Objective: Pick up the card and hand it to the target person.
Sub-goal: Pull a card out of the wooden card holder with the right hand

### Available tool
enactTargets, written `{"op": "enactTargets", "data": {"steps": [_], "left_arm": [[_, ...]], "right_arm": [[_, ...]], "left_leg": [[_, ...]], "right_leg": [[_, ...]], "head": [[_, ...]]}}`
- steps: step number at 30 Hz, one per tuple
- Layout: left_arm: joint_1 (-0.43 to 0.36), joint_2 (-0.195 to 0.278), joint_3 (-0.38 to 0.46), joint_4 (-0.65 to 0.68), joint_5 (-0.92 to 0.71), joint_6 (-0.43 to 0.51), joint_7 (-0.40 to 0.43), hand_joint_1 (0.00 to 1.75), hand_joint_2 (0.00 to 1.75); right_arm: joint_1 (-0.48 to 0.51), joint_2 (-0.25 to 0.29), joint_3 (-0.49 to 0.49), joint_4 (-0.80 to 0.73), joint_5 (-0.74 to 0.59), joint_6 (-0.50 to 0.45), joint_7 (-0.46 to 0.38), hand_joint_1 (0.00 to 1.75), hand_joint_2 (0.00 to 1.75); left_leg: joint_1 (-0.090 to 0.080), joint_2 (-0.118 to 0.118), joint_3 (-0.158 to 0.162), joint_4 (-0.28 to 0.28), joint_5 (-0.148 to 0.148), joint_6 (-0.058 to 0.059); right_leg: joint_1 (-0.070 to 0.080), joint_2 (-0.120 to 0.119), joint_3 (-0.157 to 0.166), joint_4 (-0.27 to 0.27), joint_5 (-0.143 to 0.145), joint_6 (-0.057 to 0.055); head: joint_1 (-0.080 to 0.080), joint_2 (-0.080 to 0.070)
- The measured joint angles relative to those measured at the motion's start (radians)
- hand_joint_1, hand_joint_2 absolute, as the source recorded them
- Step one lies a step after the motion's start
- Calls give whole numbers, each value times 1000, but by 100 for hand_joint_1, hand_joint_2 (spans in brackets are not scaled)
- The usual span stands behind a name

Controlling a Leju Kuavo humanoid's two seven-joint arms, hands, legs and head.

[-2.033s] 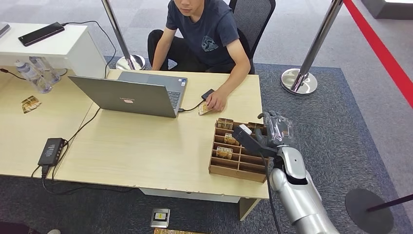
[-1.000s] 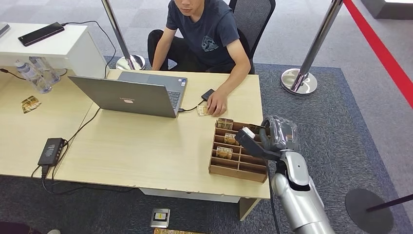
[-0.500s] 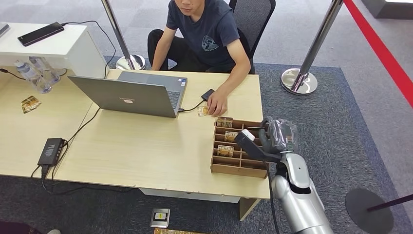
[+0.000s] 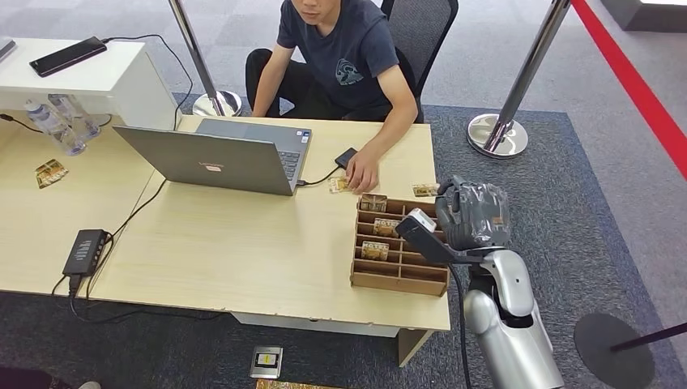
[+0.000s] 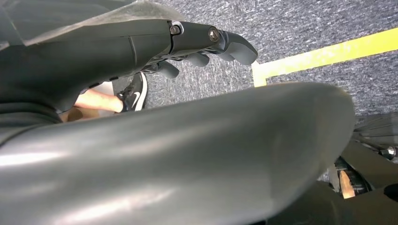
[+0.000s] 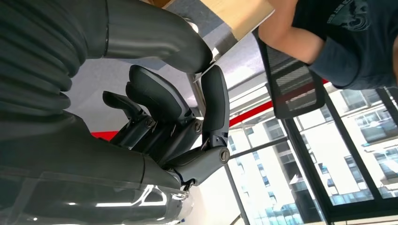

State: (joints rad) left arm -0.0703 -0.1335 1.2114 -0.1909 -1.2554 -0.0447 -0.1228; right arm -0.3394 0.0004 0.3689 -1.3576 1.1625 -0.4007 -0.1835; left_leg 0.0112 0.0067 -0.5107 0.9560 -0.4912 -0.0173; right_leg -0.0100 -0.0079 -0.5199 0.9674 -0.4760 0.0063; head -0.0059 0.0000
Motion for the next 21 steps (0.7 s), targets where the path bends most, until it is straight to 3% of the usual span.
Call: {"op": "enactTargets", "data": {"steps": [7,21], "left_arm": [[-4,0,0,0,-3,2,-4,0,0],[-12,0,0,1,-16,2,0,0,0]], "right_arm": [[-98,47,25,76,-52,28,-10,175,175],[-319,177,30,487,-96,19,-15,175,175]], "left_leg": [[0,0,0,0,0,0],[0,0,-1,0,1,0]], "right_leg": [[0,0,0,1,0,0],[0,0,-1,1,0,0]], "head": [[0,0],[0,0]]}}
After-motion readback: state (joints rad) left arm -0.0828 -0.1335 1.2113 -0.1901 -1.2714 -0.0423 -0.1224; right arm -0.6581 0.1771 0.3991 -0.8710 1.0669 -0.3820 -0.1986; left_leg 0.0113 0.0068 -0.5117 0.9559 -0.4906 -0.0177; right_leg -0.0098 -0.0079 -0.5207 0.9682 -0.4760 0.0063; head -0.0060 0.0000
